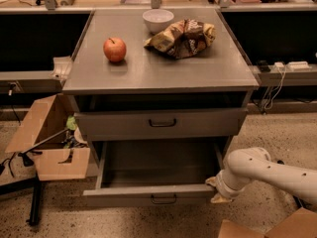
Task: Open middle drawer
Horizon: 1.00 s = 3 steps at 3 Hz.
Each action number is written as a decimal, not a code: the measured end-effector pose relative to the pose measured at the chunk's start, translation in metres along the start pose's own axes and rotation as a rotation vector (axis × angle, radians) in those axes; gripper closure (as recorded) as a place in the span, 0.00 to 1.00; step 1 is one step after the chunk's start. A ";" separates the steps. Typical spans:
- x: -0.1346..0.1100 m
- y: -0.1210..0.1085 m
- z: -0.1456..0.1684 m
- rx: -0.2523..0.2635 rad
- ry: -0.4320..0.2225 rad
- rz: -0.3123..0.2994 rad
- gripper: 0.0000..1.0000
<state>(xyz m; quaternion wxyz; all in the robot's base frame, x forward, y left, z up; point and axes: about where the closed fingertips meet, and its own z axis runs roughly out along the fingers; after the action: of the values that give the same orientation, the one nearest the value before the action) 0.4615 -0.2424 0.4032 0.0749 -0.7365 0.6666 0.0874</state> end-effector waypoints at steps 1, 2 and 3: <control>0.001 0.007 -0.001 -0.001 -0.003 -0.001 0.89; 0.003 0.025 -0.001 -0.004 -0.009 -0.003 1.00; 0.003 0.025 -0.001 -0.004 -0.009 -0.003 1.00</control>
Offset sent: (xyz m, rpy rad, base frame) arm -0.0918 -0.0250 0.0092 0.0262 0.0060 0.0093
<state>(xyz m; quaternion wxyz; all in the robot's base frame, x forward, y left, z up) 0.4371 -0.2480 0.4036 0.0766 -0.7372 0.6651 0.0917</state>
